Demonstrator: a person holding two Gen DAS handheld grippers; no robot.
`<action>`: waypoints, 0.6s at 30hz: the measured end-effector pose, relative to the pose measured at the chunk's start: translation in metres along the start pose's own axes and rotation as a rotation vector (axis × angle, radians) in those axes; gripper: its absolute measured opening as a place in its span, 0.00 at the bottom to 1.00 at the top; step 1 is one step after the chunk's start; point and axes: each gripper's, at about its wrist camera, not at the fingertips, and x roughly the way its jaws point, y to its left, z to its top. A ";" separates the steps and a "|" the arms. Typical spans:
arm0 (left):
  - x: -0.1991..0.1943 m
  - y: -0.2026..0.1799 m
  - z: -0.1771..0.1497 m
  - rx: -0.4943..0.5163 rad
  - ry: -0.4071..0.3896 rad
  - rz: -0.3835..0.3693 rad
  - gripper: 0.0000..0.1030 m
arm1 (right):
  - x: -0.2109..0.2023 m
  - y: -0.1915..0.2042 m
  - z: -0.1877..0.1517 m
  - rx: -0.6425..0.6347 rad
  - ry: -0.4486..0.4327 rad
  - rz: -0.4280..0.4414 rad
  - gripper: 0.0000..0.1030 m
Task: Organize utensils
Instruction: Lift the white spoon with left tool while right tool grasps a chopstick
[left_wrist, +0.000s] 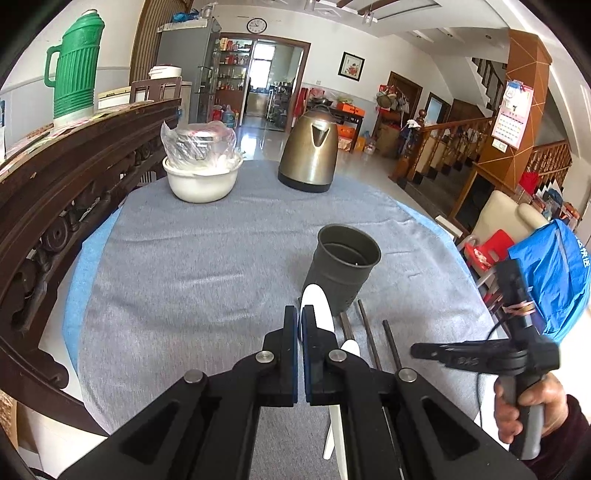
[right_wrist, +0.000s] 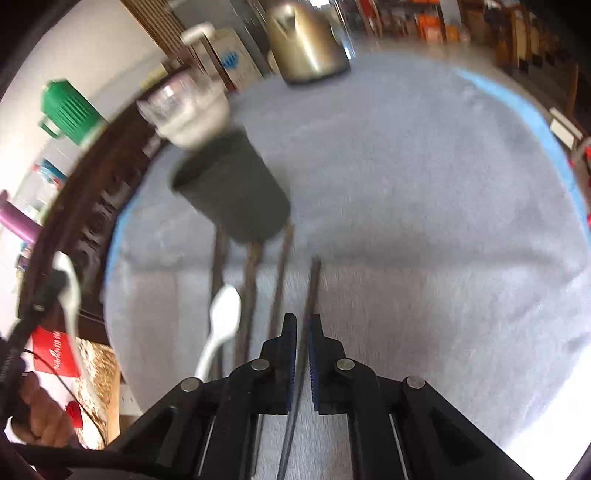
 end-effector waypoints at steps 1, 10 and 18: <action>0.000 -0.001 0.000 0.003 -0.003 0.002 0.02 | 0.007 0.001 0.001 -0.001 0.013 -0.006 0.07; -0.005 -0.002 0.002 0.049 -0.033 0.040 0.02 | 0.049 0.018 0.008 -0.039 0.118 -0.143 0.14; -0.007 -0.001 0.002 0.048 -0.033 0.051 0.02 | 0.050 0.017 0.011 -0.055 0.077 -0.118 0.08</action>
